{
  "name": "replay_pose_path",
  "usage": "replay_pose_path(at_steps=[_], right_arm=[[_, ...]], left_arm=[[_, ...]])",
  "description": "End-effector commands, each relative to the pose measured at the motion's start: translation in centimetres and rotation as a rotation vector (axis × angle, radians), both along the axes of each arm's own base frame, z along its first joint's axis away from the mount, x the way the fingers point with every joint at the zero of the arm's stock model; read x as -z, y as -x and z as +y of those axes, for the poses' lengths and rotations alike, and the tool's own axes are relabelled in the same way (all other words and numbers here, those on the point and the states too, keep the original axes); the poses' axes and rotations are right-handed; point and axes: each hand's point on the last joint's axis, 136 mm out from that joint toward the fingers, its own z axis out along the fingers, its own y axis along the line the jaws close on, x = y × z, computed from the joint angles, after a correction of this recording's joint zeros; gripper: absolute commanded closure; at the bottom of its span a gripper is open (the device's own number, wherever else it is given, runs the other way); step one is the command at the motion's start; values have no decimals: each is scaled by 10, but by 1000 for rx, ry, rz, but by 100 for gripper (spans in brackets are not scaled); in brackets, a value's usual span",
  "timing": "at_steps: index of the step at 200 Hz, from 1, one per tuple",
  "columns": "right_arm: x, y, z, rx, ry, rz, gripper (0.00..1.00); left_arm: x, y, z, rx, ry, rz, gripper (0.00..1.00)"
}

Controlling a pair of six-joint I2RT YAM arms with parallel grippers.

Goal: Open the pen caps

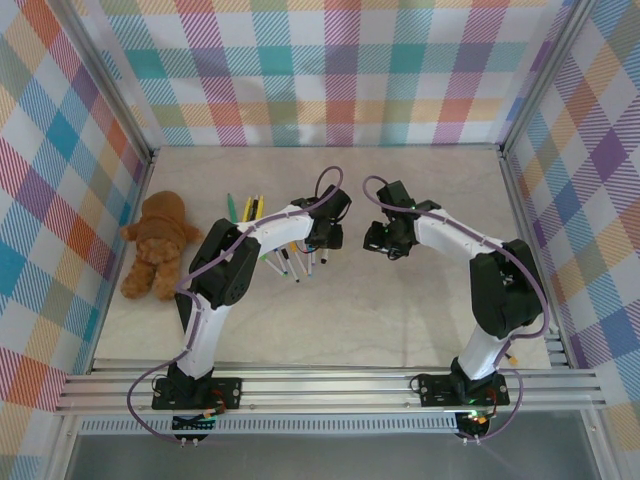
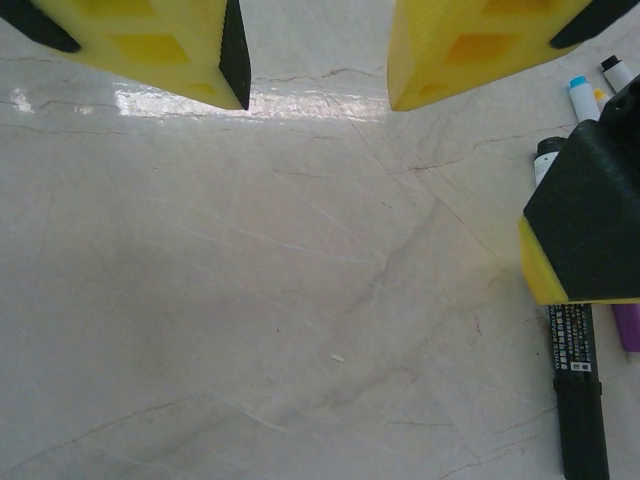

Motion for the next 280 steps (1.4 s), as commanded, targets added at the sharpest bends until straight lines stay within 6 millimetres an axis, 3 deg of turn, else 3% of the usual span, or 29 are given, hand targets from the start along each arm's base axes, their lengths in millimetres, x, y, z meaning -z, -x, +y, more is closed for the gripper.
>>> replay_pose_path(at_steps=[1, 104, 141, 167, 187, 217, 241, 280], right_arm=[[-9, 2, -1, 13, -30, -16, 57], [-18, -3, -3, 31, -73, -34, 57], [-23, -7, -2, 37, -93, -44, 58], [-29, -9, -2, 39, -109, -58, 58], [-34, -10, -2, 39, -117, -70, 58], [-36, -16, -7, 54, -157, -76, 57], [-40, -26, -6, 67, -270, -90, 57], [-41, -34, -4, 62, -339, -90, 55]], left_arm=[[8, 7, -2, 27, -46, 11, 62], [23, 10, -5, 37, -94, 15, 73], [30, 11, -6, 57, -133, 11, 81], [33, 12, -6, 65, -164, 13, 93], [17, 13, -12, 89, -124, 0, 98], [-36, 15, -33, 151, 21, -54, 100], [-72, 28, -56, 235, 169, -39, 100], [-98, 54, -86, 350, 369, 48, 100]])
